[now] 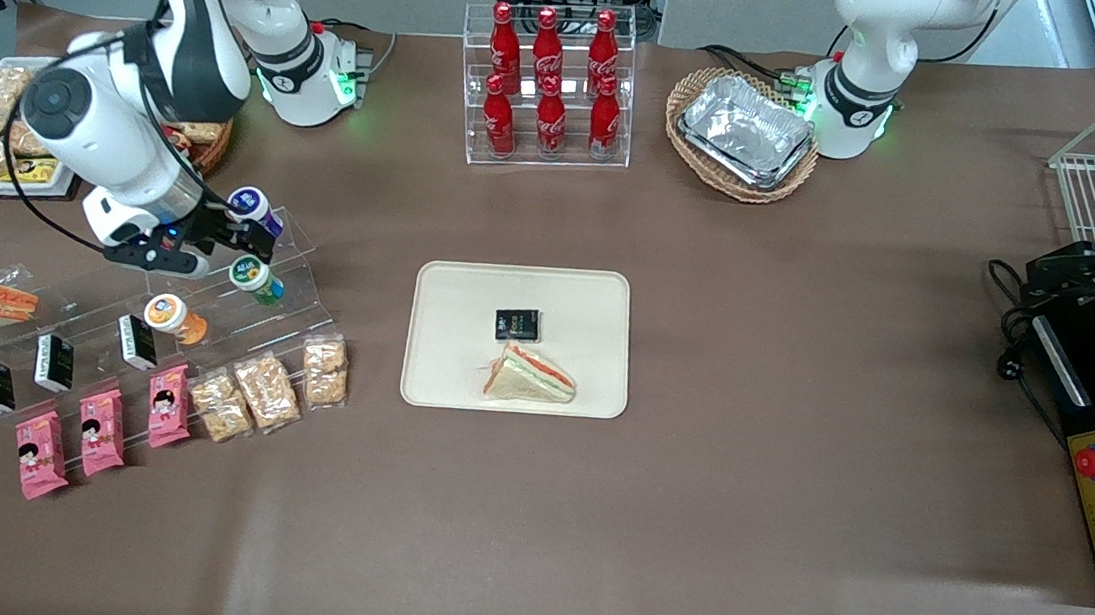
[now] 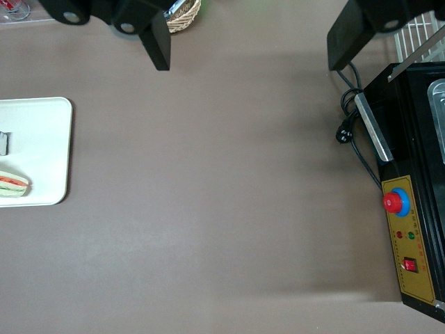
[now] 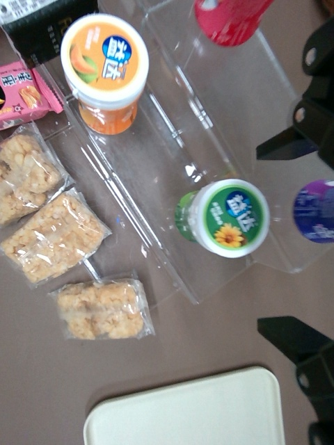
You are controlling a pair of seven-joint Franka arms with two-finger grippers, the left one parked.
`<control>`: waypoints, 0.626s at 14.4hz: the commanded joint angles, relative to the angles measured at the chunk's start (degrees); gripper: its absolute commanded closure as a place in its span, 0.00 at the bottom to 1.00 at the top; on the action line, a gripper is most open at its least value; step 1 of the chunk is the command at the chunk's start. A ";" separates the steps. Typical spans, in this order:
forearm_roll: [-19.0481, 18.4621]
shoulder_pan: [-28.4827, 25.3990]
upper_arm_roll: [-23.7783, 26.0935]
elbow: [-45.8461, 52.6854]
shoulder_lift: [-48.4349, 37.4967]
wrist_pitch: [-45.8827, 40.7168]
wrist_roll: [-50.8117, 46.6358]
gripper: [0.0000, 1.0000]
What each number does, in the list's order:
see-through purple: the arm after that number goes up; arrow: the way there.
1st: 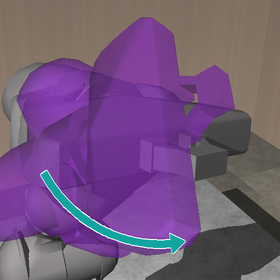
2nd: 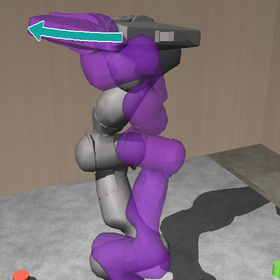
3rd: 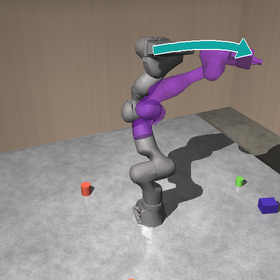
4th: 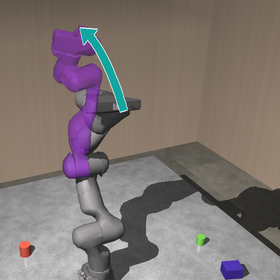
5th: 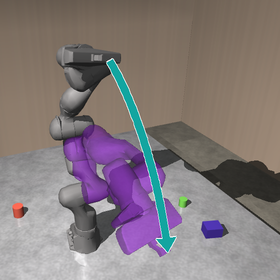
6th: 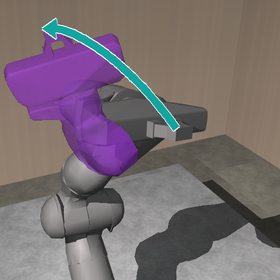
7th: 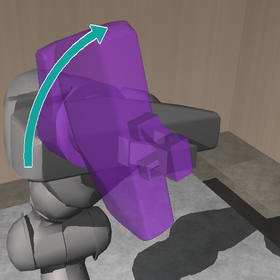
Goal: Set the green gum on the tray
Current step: 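Lower the right gripper and close it on the green gum bottle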
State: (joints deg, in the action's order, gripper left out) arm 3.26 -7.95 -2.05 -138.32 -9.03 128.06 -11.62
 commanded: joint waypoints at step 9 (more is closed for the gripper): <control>-0.79 0.92 -0.68 -2.13 7.10 9.92 4.84 0.40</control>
State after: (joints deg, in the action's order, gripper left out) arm 3.20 -7.78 -2.28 -139.83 -1.76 136.61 -9.99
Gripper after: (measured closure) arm 0.172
